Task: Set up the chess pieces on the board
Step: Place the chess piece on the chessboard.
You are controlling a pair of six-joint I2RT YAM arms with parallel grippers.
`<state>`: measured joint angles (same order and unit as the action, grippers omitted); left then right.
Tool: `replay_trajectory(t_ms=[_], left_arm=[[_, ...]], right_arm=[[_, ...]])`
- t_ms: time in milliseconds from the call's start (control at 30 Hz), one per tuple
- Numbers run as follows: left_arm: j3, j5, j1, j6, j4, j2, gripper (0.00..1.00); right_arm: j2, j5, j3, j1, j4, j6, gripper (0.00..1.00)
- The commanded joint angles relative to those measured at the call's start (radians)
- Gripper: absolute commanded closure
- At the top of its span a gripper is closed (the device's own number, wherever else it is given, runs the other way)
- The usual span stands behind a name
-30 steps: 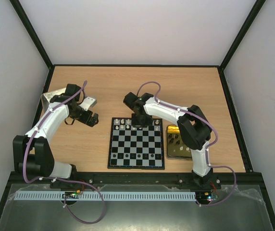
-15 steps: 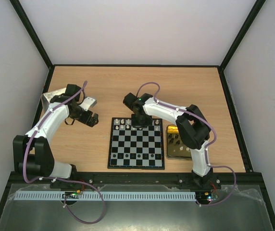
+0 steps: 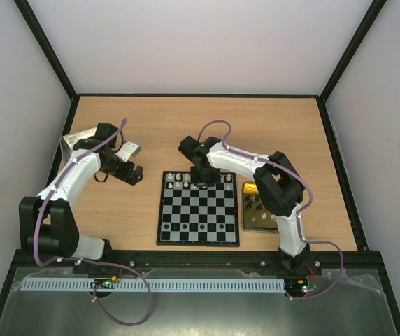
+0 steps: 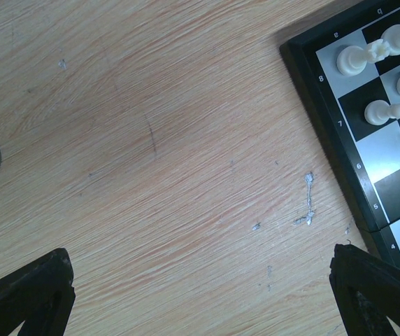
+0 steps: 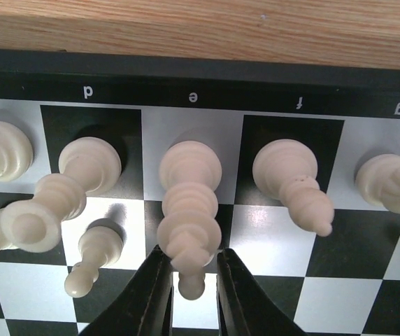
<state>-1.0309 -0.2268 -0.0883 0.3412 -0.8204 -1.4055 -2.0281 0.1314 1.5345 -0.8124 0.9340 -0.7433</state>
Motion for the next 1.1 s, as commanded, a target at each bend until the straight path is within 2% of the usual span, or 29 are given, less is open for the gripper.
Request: replay_trajectory(t_ms=[0, 300, 600, 1067], left_arm=[[0.010, 0.005, 0.005, 0.012, -0.007, 0.016, 0.01], [0.010, 0.004, 0.005, 0.012, -0.010, 0.013, 0.01], [0.007, 0.000, 0.005, 0.013, -0.016, 0.011, 0.01], [0.008, 0.003, 0.005, 0.013, -0.015, 0.016, 0.01]], right_arm=[[-0.004, -0.021, -0.007, -0.009, 0.006, 0.005, 0.83], [0.031, -0.012, -0.005, -0.010, 0.023, 0.002, 0.81], [0.090, 0.005, -0.042, -0.009, 0.029, 0.004, 0.72], [0.240, 0.029, -0.126, -0.009, 0.042, 0.030, 0.71]])
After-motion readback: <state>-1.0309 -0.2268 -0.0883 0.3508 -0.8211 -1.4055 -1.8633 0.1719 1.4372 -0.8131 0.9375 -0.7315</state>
